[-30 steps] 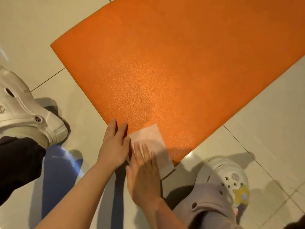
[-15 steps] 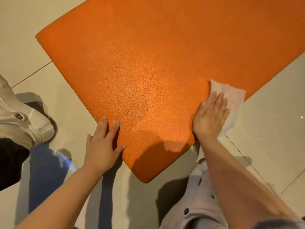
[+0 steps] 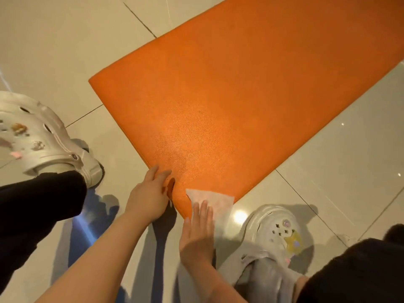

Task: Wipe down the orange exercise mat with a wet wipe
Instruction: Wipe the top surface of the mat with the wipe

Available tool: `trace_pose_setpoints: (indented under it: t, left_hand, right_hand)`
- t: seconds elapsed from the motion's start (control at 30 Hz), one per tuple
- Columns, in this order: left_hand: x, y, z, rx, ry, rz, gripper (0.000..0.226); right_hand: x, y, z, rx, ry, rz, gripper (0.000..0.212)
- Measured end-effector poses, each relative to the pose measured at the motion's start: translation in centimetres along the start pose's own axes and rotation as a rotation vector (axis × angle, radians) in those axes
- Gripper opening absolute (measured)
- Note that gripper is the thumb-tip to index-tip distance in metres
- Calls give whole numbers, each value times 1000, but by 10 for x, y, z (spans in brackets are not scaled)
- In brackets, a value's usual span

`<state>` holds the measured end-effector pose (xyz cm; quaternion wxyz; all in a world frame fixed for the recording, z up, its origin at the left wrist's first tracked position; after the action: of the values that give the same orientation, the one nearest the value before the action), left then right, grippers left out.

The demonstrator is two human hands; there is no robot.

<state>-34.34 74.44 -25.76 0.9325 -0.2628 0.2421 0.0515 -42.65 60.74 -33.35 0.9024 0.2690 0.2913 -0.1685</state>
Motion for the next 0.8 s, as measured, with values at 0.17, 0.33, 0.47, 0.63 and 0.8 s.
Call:
trace_pose_setpoints:
  t: [0.17, 0.33, 0.47, 0.63, 0.8]
  left_hand:
    - [-52, -23, -2, -292, -170, 35, 44]
    - [-97, -61, 15, -331, -194, -93, 47]
    - [-127, -81, 38, -354, -288, -178, 49]
    - [-157, -93, 34, -553, -327, -161, 38]
    - [-191, -107, 37, -587, -472, -179, 13]
  right_hand:
    - [-26, 7, 41, 483, 414, -293, 42]
    - [-69, 10, 98, 935, 452, -460, 31]
    - [-91, 21, 137, 1097, 389, -402, 40]
    - [-128, 28, 173, 1226, 418, -268, 46]
    - [-152, 12, 206, 1054, 336, -97, 33]
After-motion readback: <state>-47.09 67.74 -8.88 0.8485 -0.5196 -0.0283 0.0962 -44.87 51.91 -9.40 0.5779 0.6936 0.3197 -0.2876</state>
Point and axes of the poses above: each hand's wrist, its own x-axis towards the middle knuckle, its own z-axis out of the back of the hand, y = z × x, the point moved 7 cm from there along x, towards the middle knuckle, and after that the axes turned 14 degrees about -z, right-handed, at the moved point
